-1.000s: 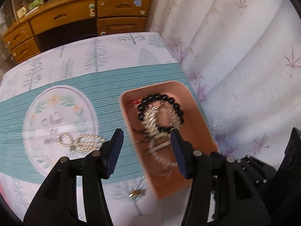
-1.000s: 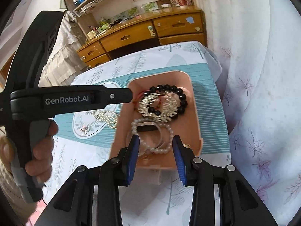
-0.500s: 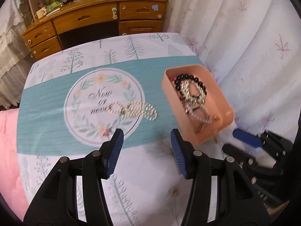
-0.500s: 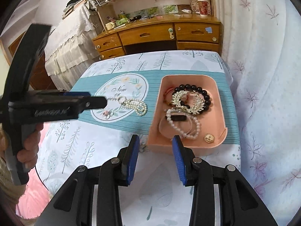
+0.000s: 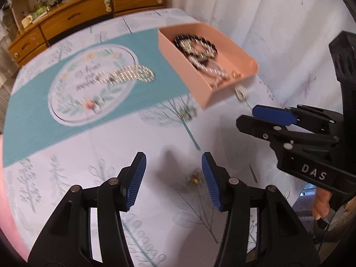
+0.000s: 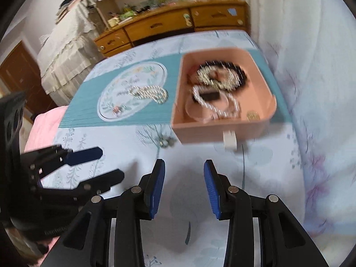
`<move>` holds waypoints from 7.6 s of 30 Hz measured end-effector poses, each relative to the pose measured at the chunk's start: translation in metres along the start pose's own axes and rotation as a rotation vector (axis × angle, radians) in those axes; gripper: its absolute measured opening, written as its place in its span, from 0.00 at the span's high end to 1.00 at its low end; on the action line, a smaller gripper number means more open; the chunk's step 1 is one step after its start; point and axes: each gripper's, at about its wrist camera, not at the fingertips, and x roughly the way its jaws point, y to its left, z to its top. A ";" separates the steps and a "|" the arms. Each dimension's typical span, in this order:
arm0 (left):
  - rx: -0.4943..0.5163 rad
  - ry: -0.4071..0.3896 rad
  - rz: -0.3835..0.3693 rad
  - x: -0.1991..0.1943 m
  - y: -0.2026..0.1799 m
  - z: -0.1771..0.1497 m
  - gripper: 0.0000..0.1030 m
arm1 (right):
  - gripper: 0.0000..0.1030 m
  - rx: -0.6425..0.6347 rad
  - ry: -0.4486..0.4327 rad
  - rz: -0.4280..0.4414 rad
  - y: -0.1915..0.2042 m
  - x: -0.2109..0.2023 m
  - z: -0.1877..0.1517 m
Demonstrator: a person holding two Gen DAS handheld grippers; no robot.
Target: Organize jewelry
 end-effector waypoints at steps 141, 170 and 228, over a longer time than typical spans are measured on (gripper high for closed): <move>-0.204 -0.158 -0.024 0.004 -0.021 0.106 0.50 | 0.79 0.027 -0.098 -0.051 -0.055 -0.003 0.066; -0.367 -0.178 0.087 -0.032 0.100 0.023 0.50 | 0.79 -0.178 -0.054 0.023 0.092 0.026 0.043; -0.286 -0.208 0.120 0.014 0.161 0.010 0.94 | 0.79 -0.234 -0.030 0.125 0.136 0.122 0.086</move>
